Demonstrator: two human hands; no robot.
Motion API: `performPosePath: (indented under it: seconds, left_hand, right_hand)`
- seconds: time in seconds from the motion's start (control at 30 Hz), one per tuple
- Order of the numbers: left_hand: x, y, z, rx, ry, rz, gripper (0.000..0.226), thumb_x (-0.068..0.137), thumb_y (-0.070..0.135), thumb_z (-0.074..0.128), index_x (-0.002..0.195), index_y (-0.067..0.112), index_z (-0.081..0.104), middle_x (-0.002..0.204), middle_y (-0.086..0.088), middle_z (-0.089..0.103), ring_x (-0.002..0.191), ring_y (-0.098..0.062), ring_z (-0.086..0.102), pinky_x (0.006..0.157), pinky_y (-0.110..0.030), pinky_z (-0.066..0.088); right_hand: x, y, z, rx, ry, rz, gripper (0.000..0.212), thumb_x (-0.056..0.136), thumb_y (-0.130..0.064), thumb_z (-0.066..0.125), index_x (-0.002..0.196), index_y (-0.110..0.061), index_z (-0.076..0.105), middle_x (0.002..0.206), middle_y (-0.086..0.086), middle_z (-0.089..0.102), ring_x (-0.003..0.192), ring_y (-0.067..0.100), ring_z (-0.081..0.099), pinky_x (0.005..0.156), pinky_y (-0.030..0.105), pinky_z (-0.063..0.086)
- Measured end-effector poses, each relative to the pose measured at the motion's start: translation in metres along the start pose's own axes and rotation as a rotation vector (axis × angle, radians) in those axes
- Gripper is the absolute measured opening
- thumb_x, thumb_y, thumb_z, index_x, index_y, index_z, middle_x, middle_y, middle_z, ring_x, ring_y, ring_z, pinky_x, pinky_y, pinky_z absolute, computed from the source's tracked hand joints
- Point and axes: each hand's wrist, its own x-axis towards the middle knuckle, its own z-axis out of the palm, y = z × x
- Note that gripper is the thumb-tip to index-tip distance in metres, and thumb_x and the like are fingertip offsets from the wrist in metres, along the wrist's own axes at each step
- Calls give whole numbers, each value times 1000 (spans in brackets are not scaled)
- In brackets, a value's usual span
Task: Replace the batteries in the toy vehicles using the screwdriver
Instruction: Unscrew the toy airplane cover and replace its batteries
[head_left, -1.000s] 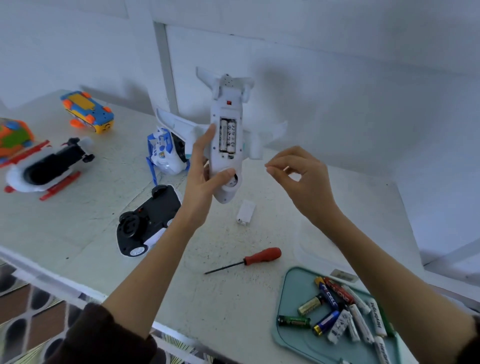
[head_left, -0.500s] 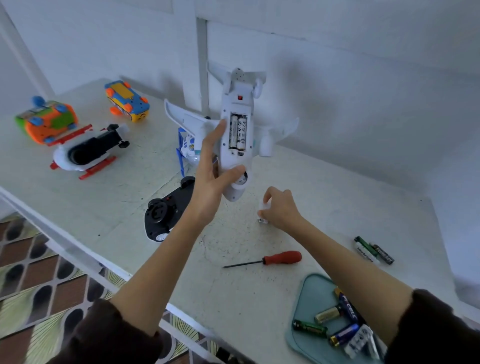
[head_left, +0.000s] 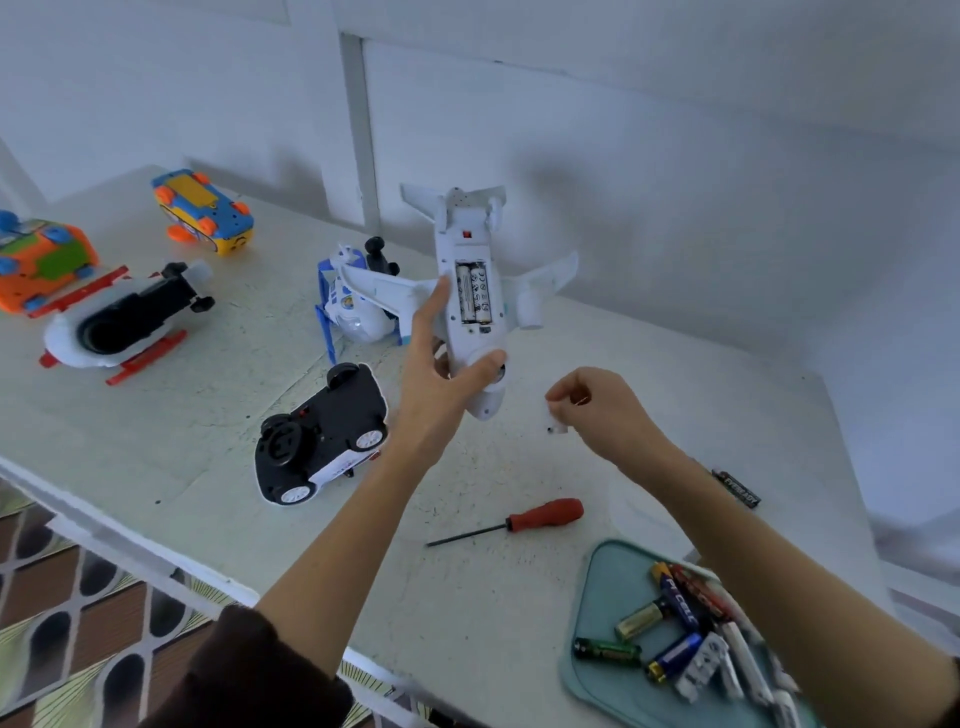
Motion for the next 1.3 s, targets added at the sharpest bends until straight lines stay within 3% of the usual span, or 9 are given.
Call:
performPosePath:
  seconds: [0.17,0.33,0.53,0.63,0.8,1.3]
  left_hand:
    - [1,-19,6,4,-5,-66,77,86,2,64,145,31,24,135,2,52,107,-3,61,81,-21,52]
    - [-1,-37,9,17,-72,-108,75,85,4,66,142,34,27,139,-3,50,114,-14,60,82,-24,53]
    - [-6,-47,5,-19,-97,-164,81,76,13,70,145,28,30,133,-4,56,108,-13,63,80,-23,53]
    - [-6,-49,4,-43,-90,-179,82,77,12,69,146,28,29,134,-3,56,108,-10,63,80,-21,52]
    - [-6,-53,3,-71,-104,-212,80,77,10,68,143,33,31,129,-1,60,108,-12,64,80,-23,52]
    - [-6,-55,4,-81,-120,-205,78,76,9,67,140,35,32,130,-6,58,106,-12,64,81,-23,52]
  right_hand:
    - [-7,-1,-25,135,60,-32,19,89,1,51,83,-17,57,91,5,57,78,17,54,68,25,50]
    - [-7,-9,-23,389,138,-76,16,83,4,61,81,-11,63,76,3,63,69,12,60,64,16,53]
    - [5,-13,-6,599,39,-22,21,81,8,60,86,-12,66,83,7,66,78,16,63,73,20,54]
    - [11,-14,0,612,1,-14,23,80,9,61,94,-8,66,93,12,67,87,20,64,77,22,54]
    - [20,-17,9,613,1,-5,22,78,7,64,91,-11,68,97,14,68,94,24,65,88,32,53]
    - [32,-17,17,598,-9,28,20,81,6,62,92,-9,69,96,10,68,93,20,65,84,25,54]
